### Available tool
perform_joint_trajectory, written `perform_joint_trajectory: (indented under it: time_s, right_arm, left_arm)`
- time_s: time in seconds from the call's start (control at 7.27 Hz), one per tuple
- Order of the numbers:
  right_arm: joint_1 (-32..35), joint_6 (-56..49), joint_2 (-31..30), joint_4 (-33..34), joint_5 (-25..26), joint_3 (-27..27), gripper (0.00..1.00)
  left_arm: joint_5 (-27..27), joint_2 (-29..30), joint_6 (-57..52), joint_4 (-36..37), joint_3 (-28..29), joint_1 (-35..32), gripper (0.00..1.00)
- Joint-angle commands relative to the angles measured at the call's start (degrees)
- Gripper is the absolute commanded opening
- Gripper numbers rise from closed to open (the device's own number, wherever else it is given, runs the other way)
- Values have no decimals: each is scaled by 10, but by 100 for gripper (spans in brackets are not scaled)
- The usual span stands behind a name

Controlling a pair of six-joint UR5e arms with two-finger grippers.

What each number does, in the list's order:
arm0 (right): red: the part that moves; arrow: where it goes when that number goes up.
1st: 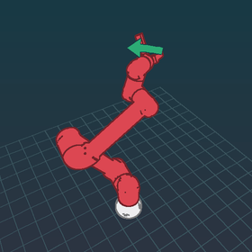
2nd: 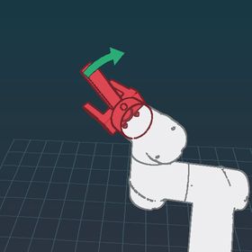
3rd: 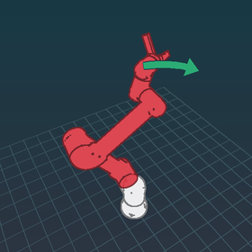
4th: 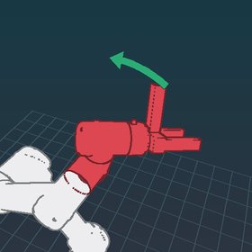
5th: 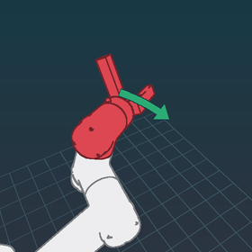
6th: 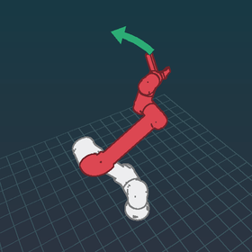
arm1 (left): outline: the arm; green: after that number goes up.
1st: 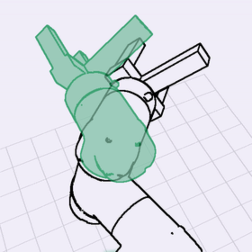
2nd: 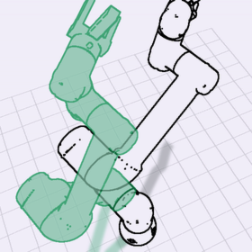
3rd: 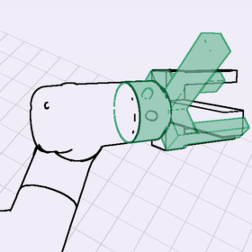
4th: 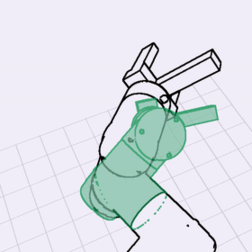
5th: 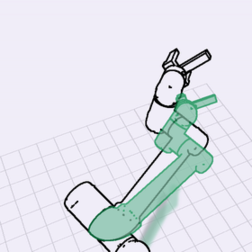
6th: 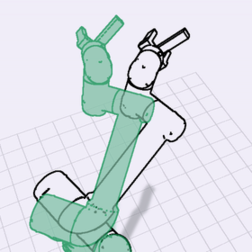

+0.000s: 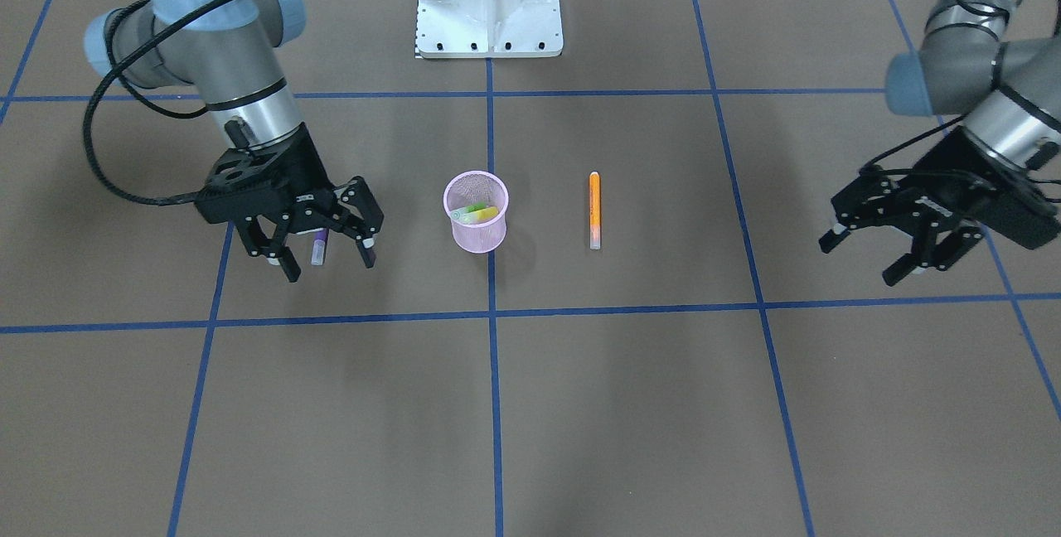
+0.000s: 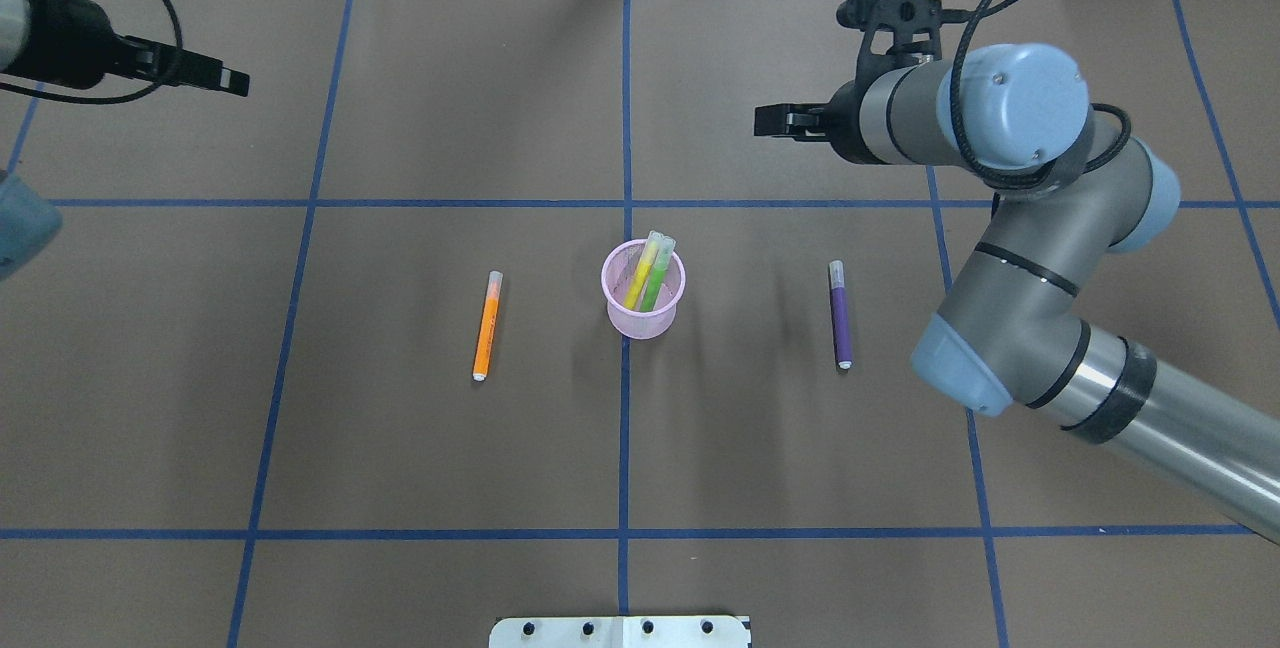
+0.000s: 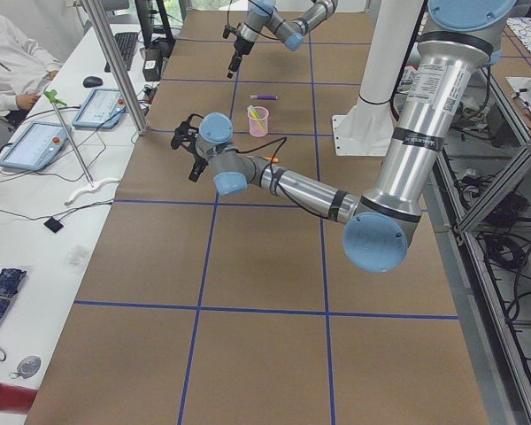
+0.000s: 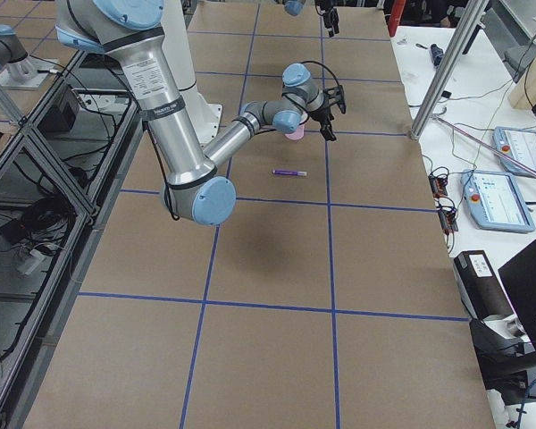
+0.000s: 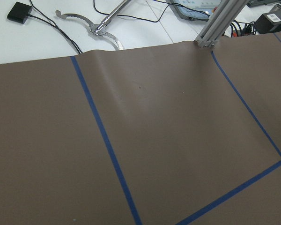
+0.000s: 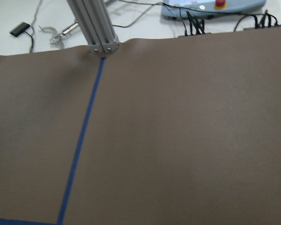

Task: Collect pens into pen holder
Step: 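Withdraw the right gripper while the left gripper moves toward the orange marker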

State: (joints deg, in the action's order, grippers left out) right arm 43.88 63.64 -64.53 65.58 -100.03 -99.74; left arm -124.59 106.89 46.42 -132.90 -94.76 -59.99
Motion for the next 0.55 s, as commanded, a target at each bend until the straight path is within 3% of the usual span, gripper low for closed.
perform_joint_trajectory:
  time_s: [0.0,0.28,0.41]
  right_arm:
    - [52,-83,-52,31,-94,1,100]
    - [72,-155,-88,27,-106,1,100]
    - [74,-155,-89,27,-113,0,100]
  left_arm:
    - [147,44,84,148,-58,135,100]
    - [234,136,118,260,-26,223,100]
    - [260,150,139,271,-4,254,100]
